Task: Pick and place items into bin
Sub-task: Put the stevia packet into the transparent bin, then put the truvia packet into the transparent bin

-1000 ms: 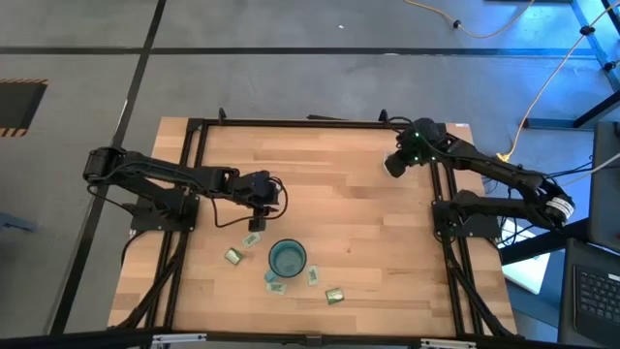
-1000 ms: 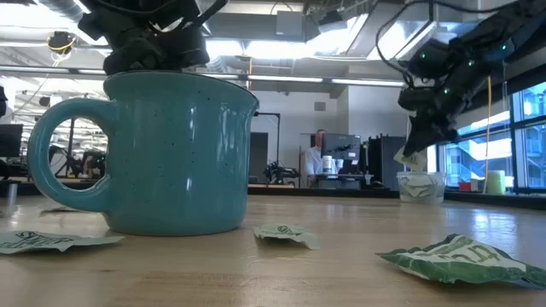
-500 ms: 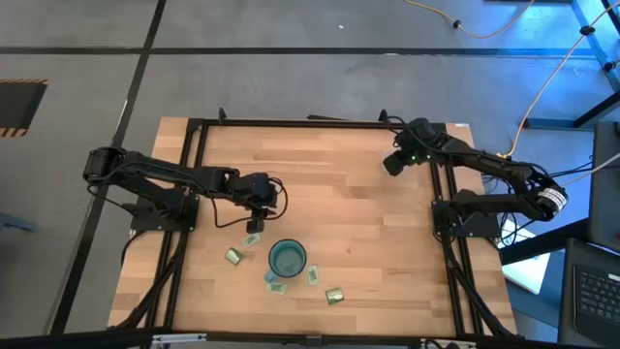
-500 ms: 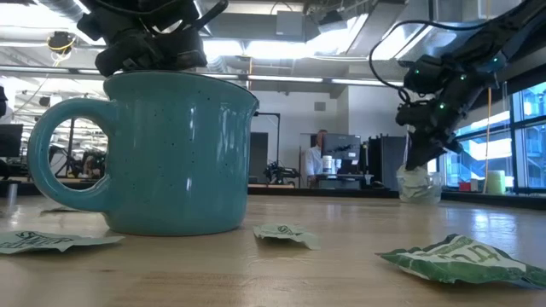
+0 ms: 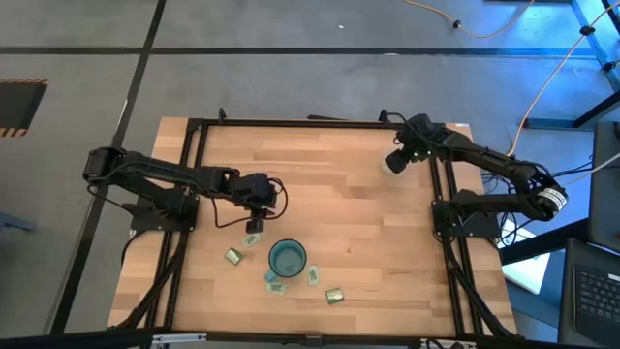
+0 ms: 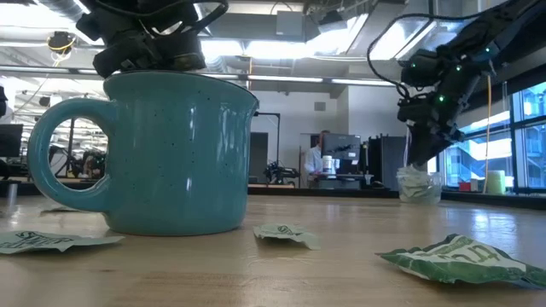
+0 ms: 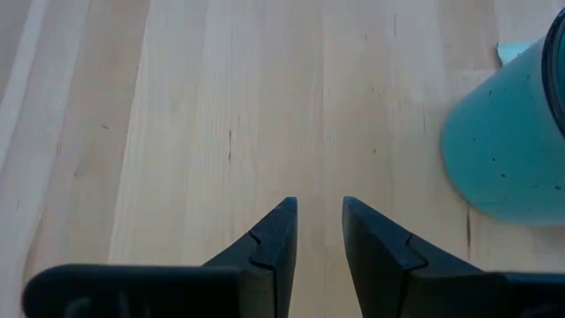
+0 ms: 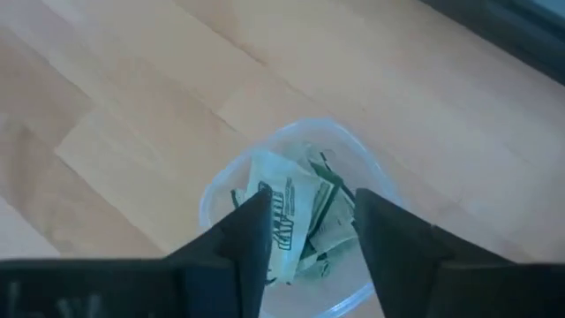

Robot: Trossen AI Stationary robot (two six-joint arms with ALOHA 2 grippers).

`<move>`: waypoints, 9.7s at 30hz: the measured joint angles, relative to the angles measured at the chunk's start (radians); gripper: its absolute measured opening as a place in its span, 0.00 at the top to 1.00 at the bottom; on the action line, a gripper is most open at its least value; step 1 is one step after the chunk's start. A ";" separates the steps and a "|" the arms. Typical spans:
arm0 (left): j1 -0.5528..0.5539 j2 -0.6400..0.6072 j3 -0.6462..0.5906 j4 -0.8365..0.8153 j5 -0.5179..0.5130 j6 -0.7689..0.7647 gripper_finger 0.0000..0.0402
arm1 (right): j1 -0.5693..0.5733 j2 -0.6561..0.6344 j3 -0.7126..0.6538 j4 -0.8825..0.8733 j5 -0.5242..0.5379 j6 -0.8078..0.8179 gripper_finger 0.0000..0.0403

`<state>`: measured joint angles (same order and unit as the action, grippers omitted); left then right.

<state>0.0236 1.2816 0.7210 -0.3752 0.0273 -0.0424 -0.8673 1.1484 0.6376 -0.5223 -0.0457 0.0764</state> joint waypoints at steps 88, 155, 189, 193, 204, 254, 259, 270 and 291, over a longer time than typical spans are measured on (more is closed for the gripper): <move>-0.051 0.177 0.101 0.771 -0.649 0.353 0.99 | 0.702 0.059 0.116 0.729 0.006 -0.209 0.53; -0.018 0.003 0.101 0.104 -0.239 -0.009 0.77 | 0.140 -0.160 0.116 -0.222 -0.063 0.143 1.00; -0.018 0.004 0.101 -0.019 -0.136 -0.120 0.80 | -0.007 0.165 0.116 -0.217 0.018 -0.007 0.86; -0.018 0.004 0.101 -0.019 -0.136 -0.120 0.80 | -0.007 0.165 0.116 -0.216 0.018 -0.008 0.83; -0.018 0.004 0.101 -0.028 -0.137 -0.120 0.81 | -0.007 0.094 0.141 -0.224 0.019 0.006 0.69; -0.522 0.116 -0.093 -0.281 -0.024 -0.487 0.72 | 0.132 -0.013 0.208 -0.155 0.018 0.076 0.69; -0.521 0.176 -0.087 -0.281 0.002 -0.484 0.73 | 0.132 -0.013 0.208 -0.155 0.018 0.075 0.69; -0.519 0.200 -0.083 -0.293 0.016 -0.494 0.86 | 0.132 -0.013 0.208 -0.155 0.018 0.071 0.69; -0.396 0.075 0.054 -0.362 -0.016 -0.494 1.00 | 0.133 -0.013 0.208 -0.135 0.018 0.044 0.69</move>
<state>-0.3720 1.3566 0.7751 -0.7370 0.0113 -0.5367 -0.7341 1.1358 0.8452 -0.6571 -0.0277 0.1208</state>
